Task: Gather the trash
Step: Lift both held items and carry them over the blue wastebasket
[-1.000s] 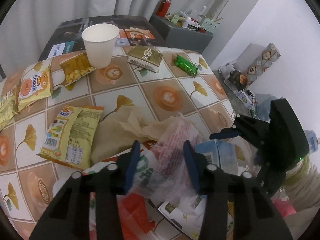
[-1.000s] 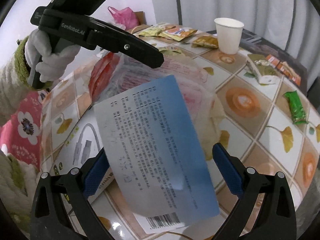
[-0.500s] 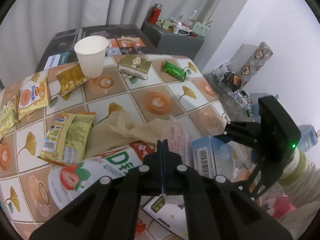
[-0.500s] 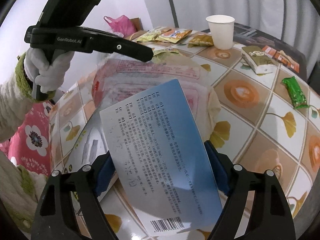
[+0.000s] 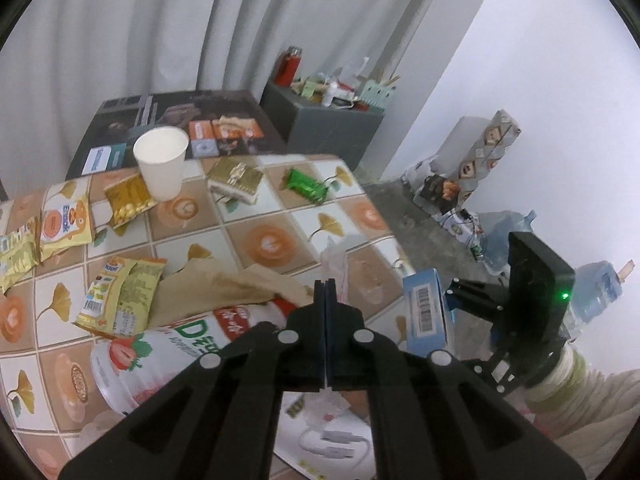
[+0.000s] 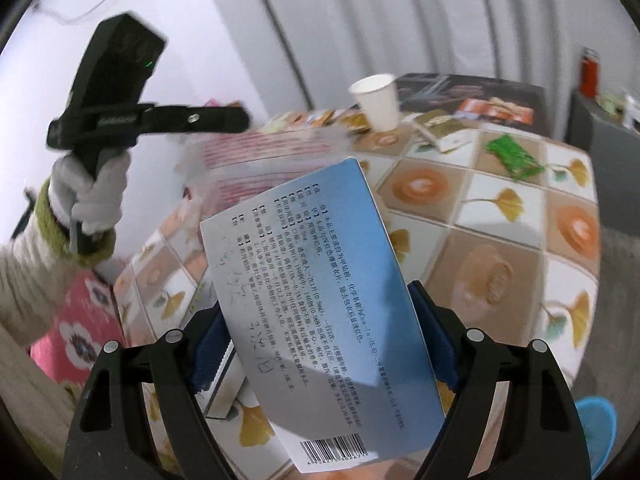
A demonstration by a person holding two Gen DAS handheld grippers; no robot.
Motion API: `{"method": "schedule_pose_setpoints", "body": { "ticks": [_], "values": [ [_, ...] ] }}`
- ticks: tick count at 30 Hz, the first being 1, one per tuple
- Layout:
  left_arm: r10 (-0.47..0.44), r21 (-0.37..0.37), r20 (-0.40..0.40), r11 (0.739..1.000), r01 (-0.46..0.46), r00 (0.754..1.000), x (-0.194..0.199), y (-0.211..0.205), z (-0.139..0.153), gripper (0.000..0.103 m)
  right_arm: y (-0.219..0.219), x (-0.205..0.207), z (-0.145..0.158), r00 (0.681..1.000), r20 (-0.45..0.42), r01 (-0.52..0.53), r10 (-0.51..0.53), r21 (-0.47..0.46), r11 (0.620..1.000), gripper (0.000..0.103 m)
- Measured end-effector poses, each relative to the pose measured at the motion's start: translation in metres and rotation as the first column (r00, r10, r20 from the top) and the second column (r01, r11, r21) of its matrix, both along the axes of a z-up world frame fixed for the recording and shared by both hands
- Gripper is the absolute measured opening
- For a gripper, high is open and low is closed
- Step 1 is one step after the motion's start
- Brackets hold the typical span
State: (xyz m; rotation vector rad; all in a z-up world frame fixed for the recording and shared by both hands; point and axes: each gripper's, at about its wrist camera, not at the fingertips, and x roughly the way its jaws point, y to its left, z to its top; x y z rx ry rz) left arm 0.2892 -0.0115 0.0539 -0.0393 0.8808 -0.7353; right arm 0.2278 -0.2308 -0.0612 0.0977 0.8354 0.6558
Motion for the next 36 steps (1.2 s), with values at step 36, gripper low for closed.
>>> {"method": "schedule_pose_setpoints", "body": {
  "ticks": [36],
  "values": [
    [-0.308, -0.061, 0.046, 0.949, 0.31, 0.95, -0.1, -0.181, 0.047, 0.0, -0.17, -0.184, 0.022, 0.77, -0.046, 0.589, -0.636, 0.432, 0.683, 0.077]
  ]
}}
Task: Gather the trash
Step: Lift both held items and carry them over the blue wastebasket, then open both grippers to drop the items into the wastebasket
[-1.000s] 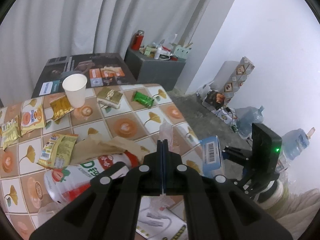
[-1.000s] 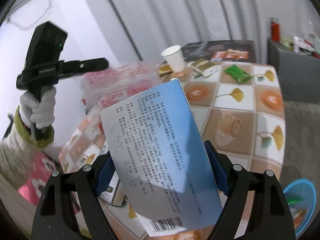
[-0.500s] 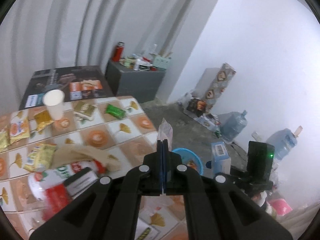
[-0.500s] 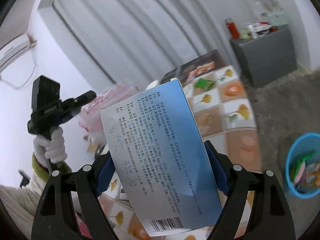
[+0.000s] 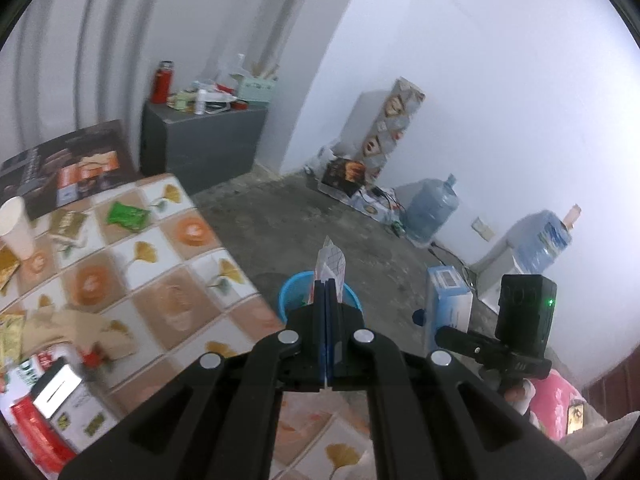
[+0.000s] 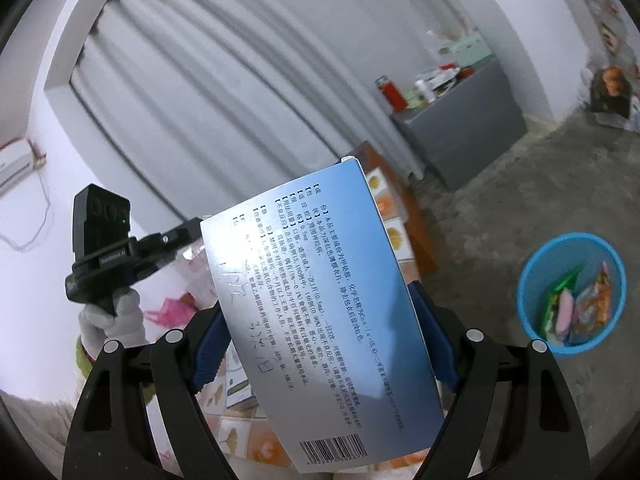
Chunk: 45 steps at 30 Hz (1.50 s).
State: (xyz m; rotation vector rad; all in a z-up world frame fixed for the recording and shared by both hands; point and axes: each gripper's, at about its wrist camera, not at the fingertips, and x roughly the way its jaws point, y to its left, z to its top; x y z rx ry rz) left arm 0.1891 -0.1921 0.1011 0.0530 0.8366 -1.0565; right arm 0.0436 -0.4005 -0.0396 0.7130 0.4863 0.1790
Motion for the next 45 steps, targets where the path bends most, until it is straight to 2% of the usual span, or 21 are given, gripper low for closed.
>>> {"method": "schedule_pose_setpoints", "body": {
  "ticks": [7, 12, 15, 21, 26, 32, 34, 35, 36, 37, 39, 41, 45],
  "values": [
    [-0.086, 0.045, -0.012, 0.995, 0.087, 0.996, -0.021, -0.065, -0.023, 0.0, -0.037, -0.03, -0.019, 0.994, -0.014, 0.107, -0.106, 0.08, 0.991, 0.077],
    [-0.129, 0.083, -0.025, 0.988, 0.13, 0.991, -0.034, -0.112, -0.044, 0.0, -0.076, -0.058, -0.036, 0.975, -0.05, 0.223, -0.219, 0.12, 0.967, 0.077],
    [-0.156, 0.11, -0.03, 0.981, 0.159, 0.987, -0.041, -0.145, -0.059, 0.0, -0.109, -0.086, -0.05, 0.947, -0.083, 0.32, -0.311, 0.146, 0.936, 0.077],
    [-0.197, 0.135, -0.065, 0.97, 0.204, 0.978, -0.048, -0.198, -0.088, 0.0, -0.157, -0.117, -0.079, 0.884, -0.171, 0.463, -0.434, 0.21, 0.861, 0.077],
    [-0.194, 0.178, -0.126, 0.96, 0.215, 0.973, -0.039, -0.239, -0.128, 0.0, -0.172, -0.108, -0.099, 0.87, -0.216, 0.489, -0.443, 0.254, 0.835, 0.077],
    [-0.142, 0.222, -0.171, 0.959, 0.178, 0.975, -0.009, -0.275, -0.177, 0.0, -0.188, -0.061, -0.127, 0.888, -0.26, 0.45, -0.379, 0.323, 0.833, 0.078],
    [-0.101, 0.247, -0.169, 0.959, 0.141, 0.98, 0.005, -0.288, -0.196, 0.007, -0.197, -0.034, -0.138, 0.899, -0.274, 0.424, -0.342, 0.35, 0.835, 0.08],
    [-0.081, 0.263, -0.169, 0.957, 0.124, 0.982, 0.011, -0.292, -0.204, 0.026, -0.202, -0.024, -0.145, 0.901, -0.292, 0.414, -0.322, 0.351, 0.84, 0.087],
    [-0.052, 0.283, -0.16, 0.954, 0.097, 0.986, 0.018, -0.295, -0.211, 0.044, -0.208, -0.011, -0.155, 0.895, -0.326, 0.411, -0.305, 0.335, 0.848, 0.09],
    [-0.02, 0.296, -0.144, 0.953, 0.062, 0.989, 0.024, -0.295, -0.217, 0.045, -0.212, 0.001, -0.169, 0.875, -0.374, 0.429, -0.308, 0.304, 0.85, 0.091],
    [-0.014, 0.285, -0.162, 0.957, 0.06, 0.987, 0.029, -0.29, -0.223, 0.045, -0.215, 0.016, -0.196, 0.842, -0.448, 0.445, -0.3, 0.263, 0.856, 0.091],
    [-0.026, 0.274, -0.169, 0.959, 0.073, 0.985, 0.029, -0.284, -0.222, 0.048, -0.215, 0.021, -0.222, 0.783, -0.542, 0.479, -0.304, 0.215, 0.851, 0.091],
    [-0.059, 0.279, -0.121, 0.956, 0.091, 0.991, 0.025, -0.268, -0.213, 0.05, -0.21, 0.007, -0.239, 0.774, -0.554, 0.499, -0.307, 0.235, 0.834, 0.091]
  ]
}}
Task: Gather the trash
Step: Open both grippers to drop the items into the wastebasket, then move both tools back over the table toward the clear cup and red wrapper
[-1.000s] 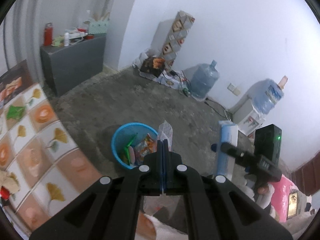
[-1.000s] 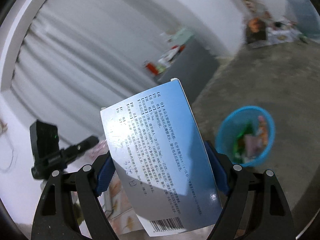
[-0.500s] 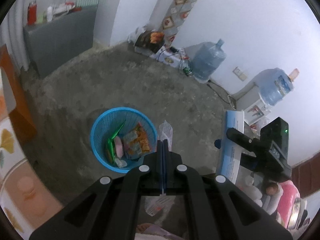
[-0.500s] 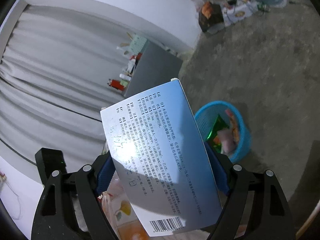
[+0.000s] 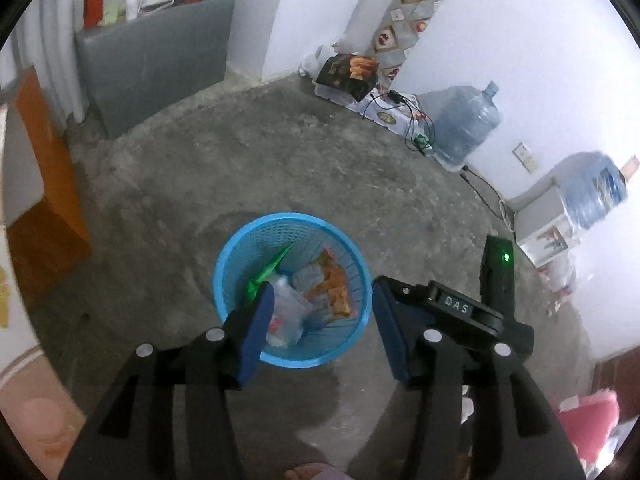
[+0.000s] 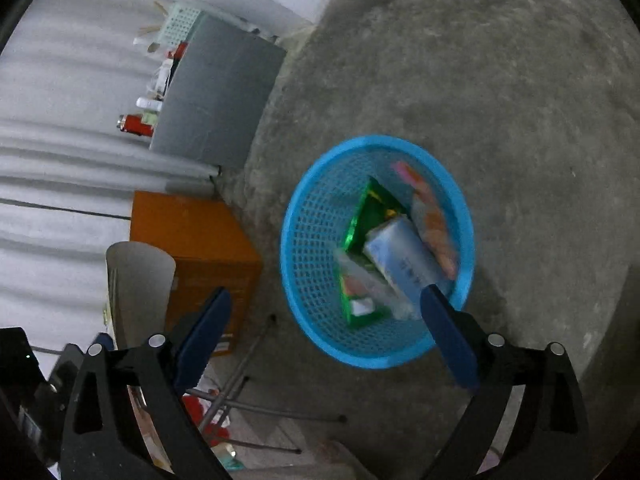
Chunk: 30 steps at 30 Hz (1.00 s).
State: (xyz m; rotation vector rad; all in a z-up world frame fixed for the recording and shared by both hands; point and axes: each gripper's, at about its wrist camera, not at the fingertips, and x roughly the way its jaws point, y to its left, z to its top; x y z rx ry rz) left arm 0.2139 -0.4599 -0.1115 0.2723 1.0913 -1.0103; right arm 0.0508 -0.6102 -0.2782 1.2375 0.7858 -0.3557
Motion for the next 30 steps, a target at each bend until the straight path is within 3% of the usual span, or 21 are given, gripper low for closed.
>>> {"method": "schedule_pose_setpoints", "body": {
  "ticks": [9, 14, 18, 22, 25, 30],
  "values": [
    [-0.002, -0.091, 0.039, 0.996, 0.005, 0.999, -0.015, 0.04, 0.047, 0.055, 0.025, -0.04, 0.028, 0.999, 0.034, 0.039, -0.035, -0.105, 0.994, 0.091],
    [0.014, -0.133, 0.099, 0.991, -0.001, 0.995, -0.037, 0.076, 0.076, 0.065, 0.056, -0.047, 0.068, 0.998, 0.055, 0.019, -0.006, -0.241, 0.97, 0.091],
    [0.049, -0.151, 0.17, 0.988, -0.023, 0.984, -0.056, 0.109, 0.098, 0.074, 0.086, -0.048, 0.107, 0.997, 0.052, -0.033, 0.057, -0.382, 0.923, 0.092],
    [0.103, -0.188, 0.223, 0.98, -0.061, 0.969, -0.072, 0.145, 0.122, 0.083, 0.119, -0.042, 0.145, 0.99, 0.038, -0.094, 0.134, -0.531, 0.842, 0.095],
    [0.146, -0.213, 0.234, 0.972, -0.096, 0.961, -0.08, 0.172, 0.135, 0.089, 0.143, -0.04, 0.166, 0.982, 0.042, -0.123, 0.187, -0.61, 0.783, 0.095],
    [0.236, -0.234, 0.213, 0.954, -0.185, 0.948, -0.086, 0.213, 0.144, 0.095, 0.172, -0.037, 0.185, 0.973, 0.041, -0.14, 0.228, -0.683, 0.717, 0.095]
  ]
}}
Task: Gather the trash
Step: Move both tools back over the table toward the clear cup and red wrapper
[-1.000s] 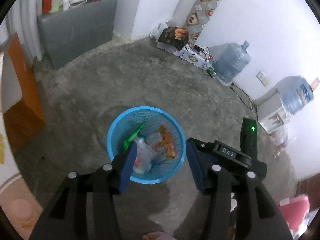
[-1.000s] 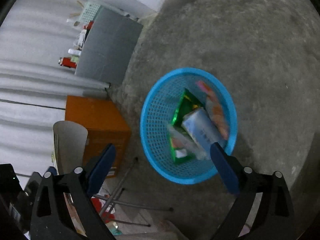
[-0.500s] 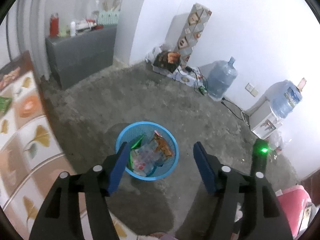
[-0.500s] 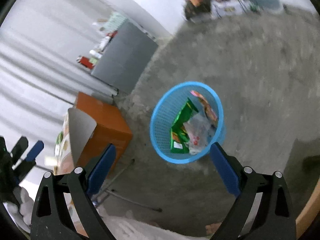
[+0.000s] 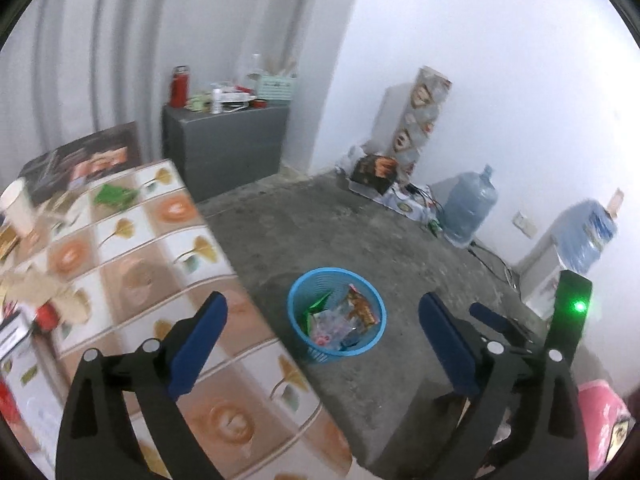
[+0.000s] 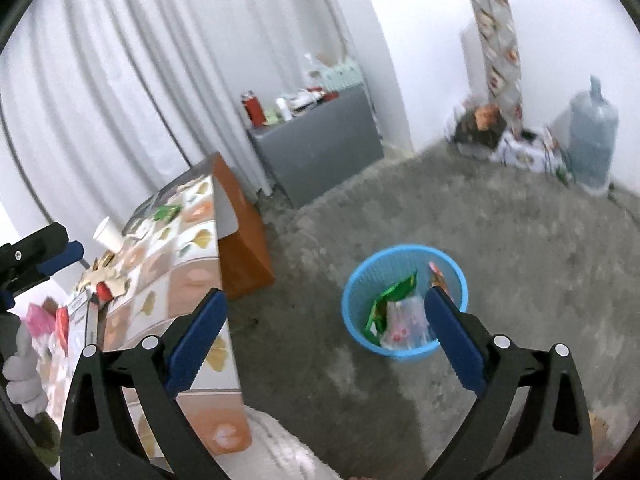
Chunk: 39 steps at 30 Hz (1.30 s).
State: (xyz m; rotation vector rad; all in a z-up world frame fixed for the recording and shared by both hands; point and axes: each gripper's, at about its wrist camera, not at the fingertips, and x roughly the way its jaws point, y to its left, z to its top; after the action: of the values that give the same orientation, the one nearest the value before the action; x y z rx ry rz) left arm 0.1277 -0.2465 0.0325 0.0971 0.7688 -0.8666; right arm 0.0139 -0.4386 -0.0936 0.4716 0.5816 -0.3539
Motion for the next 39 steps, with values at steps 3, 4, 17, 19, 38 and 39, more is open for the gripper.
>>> {"method": "schedule_pose_setpoints", "body": {
  "ticks": [3, 4, 17, 19, 38, 39],
  "values": [
    [0.07, -0.006, -0.017, 0.998, -0.07, 0.997, -0.002, 0.025, 0.003, 0.097, 0.018, 0.002, 0.01, 1.0, -0.009, -0.021, 0.02, -0.055, 0.998, 0.095],
    [0.089, -0.008, -0.02, 0.996, -0.089, 0.996, -0.001, 0.033, 0.004, 0.097, 0.023, 0.003, 0.014, 0.999, -0.011, -0.032, 0.031, -0.073, 0.997, 0.095],
    [0.305, -0.019, -0.102, 0.951, -0.308, 0.947, 0.007, 0.118, 0.001, 0.097, 0.081, 0.024, 0.033, 0.984, -0.06, -0.173, 0.166, -0.136, 0.976, 0.095],
    [0.313, -0.044, -0.107, 0.947, -0.319, 0.944, 0.005, 0.131, 0.003, 0.097, 0.092, 0.03, 0.031, 0.976, -0.075, -0.211, 0.203, -0.135, 0.968, 0.095],
    [0.485, -0.204, -0.133, 0.84, -0.503, 0.864, -0.019, 0.277, -0.015, 0.097, 0.148, 0.086, 0.037, 0.892, -0.043, -0.443, 0.45, 0.119, 0.889, 0.095],
    [0.495, -0.206, -0.136, 0.833, -0.514, 0.858, -0.018, 0.282, -0.016, 0.097, 0.151, 0.089, 0.038, 0.886, -0.04, -0.454, 0.462, 0.13, 0.881, 0.095]
  ]
}}
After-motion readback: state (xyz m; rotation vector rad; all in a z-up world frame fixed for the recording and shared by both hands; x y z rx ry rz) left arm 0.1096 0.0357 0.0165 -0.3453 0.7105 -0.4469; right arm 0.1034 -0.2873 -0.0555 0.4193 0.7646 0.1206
